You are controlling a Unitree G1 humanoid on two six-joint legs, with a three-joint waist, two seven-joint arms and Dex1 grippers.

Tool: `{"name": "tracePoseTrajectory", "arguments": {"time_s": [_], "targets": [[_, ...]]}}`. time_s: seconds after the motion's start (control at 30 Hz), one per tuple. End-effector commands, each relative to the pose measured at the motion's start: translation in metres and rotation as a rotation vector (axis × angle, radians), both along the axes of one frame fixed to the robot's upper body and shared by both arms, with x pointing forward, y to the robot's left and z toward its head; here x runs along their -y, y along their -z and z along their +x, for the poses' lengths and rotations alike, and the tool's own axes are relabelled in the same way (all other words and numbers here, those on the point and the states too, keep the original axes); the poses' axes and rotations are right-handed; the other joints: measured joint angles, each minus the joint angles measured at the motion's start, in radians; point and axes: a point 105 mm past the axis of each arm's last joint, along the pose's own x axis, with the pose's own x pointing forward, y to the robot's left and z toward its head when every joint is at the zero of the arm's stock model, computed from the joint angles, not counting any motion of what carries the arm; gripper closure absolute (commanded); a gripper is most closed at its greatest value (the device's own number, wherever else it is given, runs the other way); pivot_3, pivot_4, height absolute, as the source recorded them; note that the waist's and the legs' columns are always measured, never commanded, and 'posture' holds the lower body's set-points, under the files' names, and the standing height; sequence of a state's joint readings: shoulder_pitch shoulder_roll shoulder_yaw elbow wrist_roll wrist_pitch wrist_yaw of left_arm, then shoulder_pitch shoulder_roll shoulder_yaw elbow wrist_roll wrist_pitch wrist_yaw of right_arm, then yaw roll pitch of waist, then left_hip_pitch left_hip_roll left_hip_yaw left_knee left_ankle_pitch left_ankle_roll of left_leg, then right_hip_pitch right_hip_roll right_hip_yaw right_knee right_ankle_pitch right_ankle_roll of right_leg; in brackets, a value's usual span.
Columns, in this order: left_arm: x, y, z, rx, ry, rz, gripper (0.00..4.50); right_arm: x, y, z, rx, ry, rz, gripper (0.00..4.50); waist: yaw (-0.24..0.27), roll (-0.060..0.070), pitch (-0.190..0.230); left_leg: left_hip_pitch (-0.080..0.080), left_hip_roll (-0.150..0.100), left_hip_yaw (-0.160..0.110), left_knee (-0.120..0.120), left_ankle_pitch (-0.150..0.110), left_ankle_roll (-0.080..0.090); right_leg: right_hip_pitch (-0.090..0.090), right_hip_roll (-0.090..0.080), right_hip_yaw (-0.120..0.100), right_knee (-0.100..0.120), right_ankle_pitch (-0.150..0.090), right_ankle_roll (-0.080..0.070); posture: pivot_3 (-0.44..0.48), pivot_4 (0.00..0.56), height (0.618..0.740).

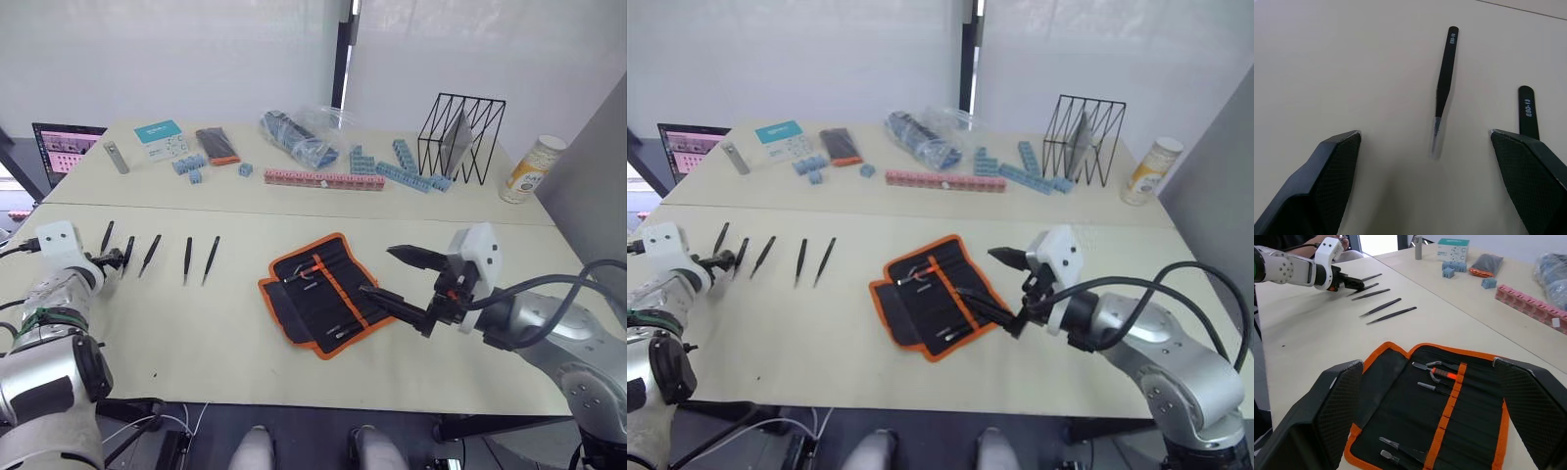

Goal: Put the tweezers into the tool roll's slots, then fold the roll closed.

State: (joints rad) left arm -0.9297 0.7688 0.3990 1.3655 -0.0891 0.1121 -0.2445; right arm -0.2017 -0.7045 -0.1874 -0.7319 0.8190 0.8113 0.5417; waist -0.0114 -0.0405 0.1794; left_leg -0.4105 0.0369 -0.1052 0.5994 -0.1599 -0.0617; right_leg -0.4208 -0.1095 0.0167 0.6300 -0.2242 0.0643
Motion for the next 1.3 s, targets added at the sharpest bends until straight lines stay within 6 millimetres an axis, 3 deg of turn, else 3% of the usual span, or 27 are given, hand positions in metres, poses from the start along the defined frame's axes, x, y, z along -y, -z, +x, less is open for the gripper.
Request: {"name": "tracePoseTrajectory", "arguments": {"time_s": [0.03, 0.13, 0.5, 0.77, 1.03, 1.3], "targets": [[0.004, -0.006, 0.006, -0.008, -0.001, 0.023, 0.01, 0.002, -0.009, -0.006, 0.039, 0.011, 0.004, 0.0, 0.0, 0.0, 0.0, 0.0, 0.0, 0.0, 0.0, 0.0, 0.0, 0.0, 0.0, 0.0, 0.0, 0.0, 0.0, 0.0, 0.15, 0.737], [0.002, -0.004, 0.004, -0.015, -0.025, 0.022, 0.72, 0.003, -0.01, -0.007, 0.04, 0.024, 0.008, 0.0, -0.001, 0.0, 0.0, 0.0, 0.0, 0.0, 0.001, 0.0, 0.0, 0.0, 0.0, 0.0, 0.0, 0.0, 0.0, 0.0, 0.15, 0.737], [-0.005, 0.0, -0.002, -0.008, -0.079, -0.008, 4.38, 0.008, -0.009, -0.01, 0.033, 0.062, -0.004, 0.0, -0.008, 0.0, 0.0, 0.001, 0.0, 0.0, 0.002, 0.0, 0.0, 0.001, 0.0, 0.0, 0.001, 0.001, 0.0, 0.0, 0.15, 0.737], [-0.016, -0.009, -0.006, 0.033, -0.121, 0.002, 4.47, 0.008, -0.006, -0.009, 0.025, 0.066, -0.008, 0.0, -0.007, 0.0, 0.0, 0.001, 0.0, 0.0, 0.004, 0.0, 0.0, 0.001, 0.0, 0.0, 0.002, 0.001, 0.0, 0.0, 0.15, 0.737], [-0.018, -0.051, 0.002, 0.179, -0.09, 0.069, 4.47, 0.006, -0.002, -0.008, 0.015, 0.054, -0.017, 0.0, -0.003, 0.0, 0.0, -0.002, 0.0, 0.0, 0.006, 0.0, 0.0, 0.0, 0.0, 0.0, 0.001, 0.002, 0.001, 0.0, 0.15, 0.737], [-0.003, -0.061, 0.01, 0.187, 0.103, 0.163, 4.47, 0.005, 0.002, -0.006, 0.003, 0.038, -0.027, 0.0, -0.001, 0.0, 0.0, -0.004, 0.0, 0.0, 0.007, 0.0, 0.0, 0.0, 0.0, 0.0, 0.0, 0.003, 0.001, 0.0, 0.15, 0.737]]}}
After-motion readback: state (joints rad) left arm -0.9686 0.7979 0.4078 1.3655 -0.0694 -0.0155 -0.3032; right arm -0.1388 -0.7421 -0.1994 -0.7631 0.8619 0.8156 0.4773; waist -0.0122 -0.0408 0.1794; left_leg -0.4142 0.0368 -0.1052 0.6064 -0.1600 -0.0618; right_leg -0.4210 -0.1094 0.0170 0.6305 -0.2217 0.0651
